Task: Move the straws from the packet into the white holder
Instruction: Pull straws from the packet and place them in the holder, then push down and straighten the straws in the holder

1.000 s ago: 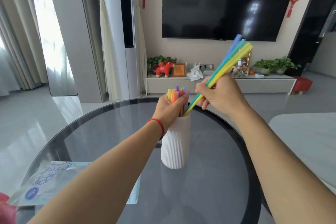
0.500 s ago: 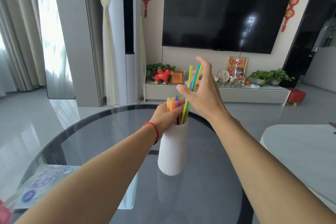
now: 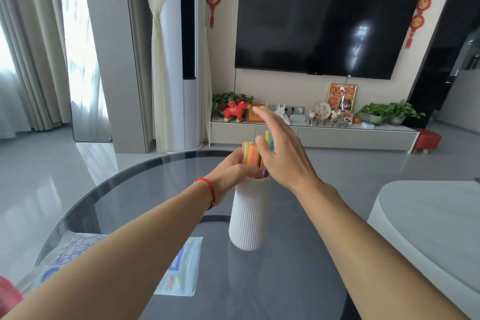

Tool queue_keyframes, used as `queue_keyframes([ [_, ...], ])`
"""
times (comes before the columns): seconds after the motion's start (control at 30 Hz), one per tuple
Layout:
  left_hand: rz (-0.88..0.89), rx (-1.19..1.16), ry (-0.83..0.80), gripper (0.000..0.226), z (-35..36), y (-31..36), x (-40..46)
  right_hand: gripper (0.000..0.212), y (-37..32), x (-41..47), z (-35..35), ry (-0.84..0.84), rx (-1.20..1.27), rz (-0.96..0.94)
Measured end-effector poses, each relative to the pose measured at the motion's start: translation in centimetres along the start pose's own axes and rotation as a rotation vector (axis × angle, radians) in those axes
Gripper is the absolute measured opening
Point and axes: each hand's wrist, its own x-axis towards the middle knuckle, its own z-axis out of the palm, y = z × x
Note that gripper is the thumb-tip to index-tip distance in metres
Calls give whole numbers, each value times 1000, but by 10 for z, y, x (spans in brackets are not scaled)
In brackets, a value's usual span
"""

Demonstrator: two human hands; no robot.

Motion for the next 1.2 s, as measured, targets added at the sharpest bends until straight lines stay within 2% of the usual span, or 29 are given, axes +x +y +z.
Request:
queue_keyframes([
  [0.13,16,184,-29,65,4,-21,-4,43,1,-9,10,-131,-95,59],
  [0.27,-32,252,71,68,6,-42,-5,46,-2,-10,11,-113,-150,42],
  [0.37,-65,263,57,70,4,-44,-8,47,-5,-9,8,-207,-215,28],
  [0.4,-86,263,35,71,4,-44,-10,47,-7,-10,7,-193,-251,20],
  [0.5,-138,235,-17,75,-1,-51,-26,44,-26,-14,0,33,-279,-81],
  [0.57,-157,262,45,78,-10,-56,-43,33,-44,-24,1,247,-228,-234],
  [0.6,-173,312,98,78,-18,-59,-56,28,-54,-31,6,280,-176,-295],
  [0.63,-184,384,149,73,-26,-63,-70,26,-64,-42,12,255,-119,-328],
  [0.7,-203,573,280,55,-45,-68,-98,27,-79,-63,33,85,-35,-284],
  [0.77,-202,694,414,35,-57,-73,-125,27,-80,-82,62,-189,-80,-139],
  [0.83,-244,781,504,24,-77,-79,-163,26,-83,-90,105,-477,-121,28],
  [0.87,-276,818,522,22,-85,-83,-177,31,-83,-90,123,-602,-137,109],
  [0.93,-352,848,534,17,-95,-87,-204,55,-81,-90,157,-798,-148,244],
  [1.0,-453,854,514,13,-102,-92,-223,74,-80,-94,179,-877,-176,366],
  [1.03,-516,875,497,15,-106,-94,-233,77,-81,-98,188,-866,-216,392],
  [1.13,-655,896,477,27,-113,-100,-256,74,-91,-111,202,-792,-330,445],
  [1.2,-692,837,500,37,-116,-102,-266,63,-103,-112,206,-809,-189,526],
])
